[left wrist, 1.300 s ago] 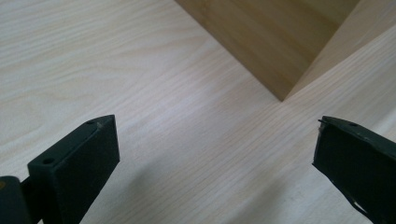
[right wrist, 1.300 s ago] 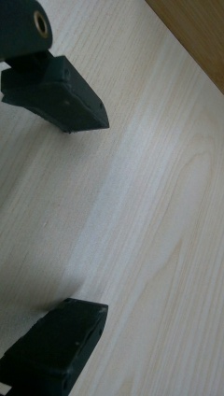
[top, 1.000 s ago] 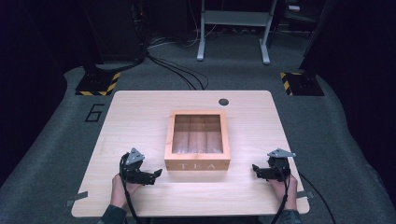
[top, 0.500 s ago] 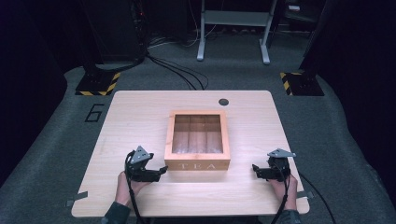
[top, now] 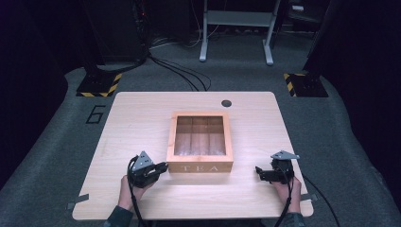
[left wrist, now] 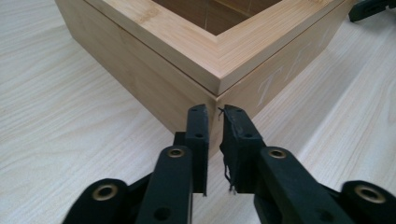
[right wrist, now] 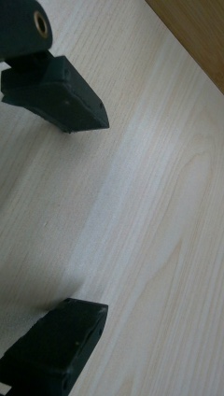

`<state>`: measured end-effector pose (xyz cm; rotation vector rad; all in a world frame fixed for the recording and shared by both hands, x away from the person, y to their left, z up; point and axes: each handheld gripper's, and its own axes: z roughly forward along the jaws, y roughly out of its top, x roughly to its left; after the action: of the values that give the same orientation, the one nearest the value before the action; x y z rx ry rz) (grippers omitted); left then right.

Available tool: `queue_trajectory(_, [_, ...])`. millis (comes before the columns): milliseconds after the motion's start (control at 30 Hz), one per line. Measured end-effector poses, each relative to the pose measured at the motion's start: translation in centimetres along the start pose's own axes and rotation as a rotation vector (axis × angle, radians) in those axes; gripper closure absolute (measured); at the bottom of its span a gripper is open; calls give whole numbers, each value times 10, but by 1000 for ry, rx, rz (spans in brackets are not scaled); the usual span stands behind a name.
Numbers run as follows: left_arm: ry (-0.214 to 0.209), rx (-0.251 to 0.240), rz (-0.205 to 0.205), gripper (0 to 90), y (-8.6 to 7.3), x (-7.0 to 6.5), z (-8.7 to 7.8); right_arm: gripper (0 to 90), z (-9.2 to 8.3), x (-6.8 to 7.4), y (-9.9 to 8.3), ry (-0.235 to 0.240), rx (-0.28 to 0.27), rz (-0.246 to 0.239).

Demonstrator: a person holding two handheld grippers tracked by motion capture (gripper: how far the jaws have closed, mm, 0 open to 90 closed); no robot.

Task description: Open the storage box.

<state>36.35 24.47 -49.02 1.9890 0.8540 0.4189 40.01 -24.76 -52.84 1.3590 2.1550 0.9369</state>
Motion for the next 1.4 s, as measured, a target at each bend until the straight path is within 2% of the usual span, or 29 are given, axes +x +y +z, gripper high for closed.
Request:
queue_trajectory(33, [2, 3, 9, 836, 0, 0, 0, 92, 0, 0, 0, 0, 0, 0])
queue_trajectory(167, [-10, -14, -18, 876, -1, 1, -3, 92, 0, 0, 0, 0, 0, 1])
queue_trajectory(367, [-16, -48, -39, 890, -1, 1, -4, 92, 0, 0, 0, 0, 1, 0])
queue_trajectory(433, [-19, -39, -34, 887, 0, 2, -4, 92, 0, 0, 0, 0, 0, 0])
queue_trajectory(667, [-39, -65, -54, 886, -3, 5, -3, 92, 0, 0, 0, 0, 1, 0])
queue_trajectory(967, [-57, -84, -65, 886, -6, 7, -3, 92, 0, 0, 0, 0, 0, 0])
queue_trajectory(1400, [-57, -102, -62, 884, -4, 8, -3, 92, 0, 0, 0, 0, 1, 0])
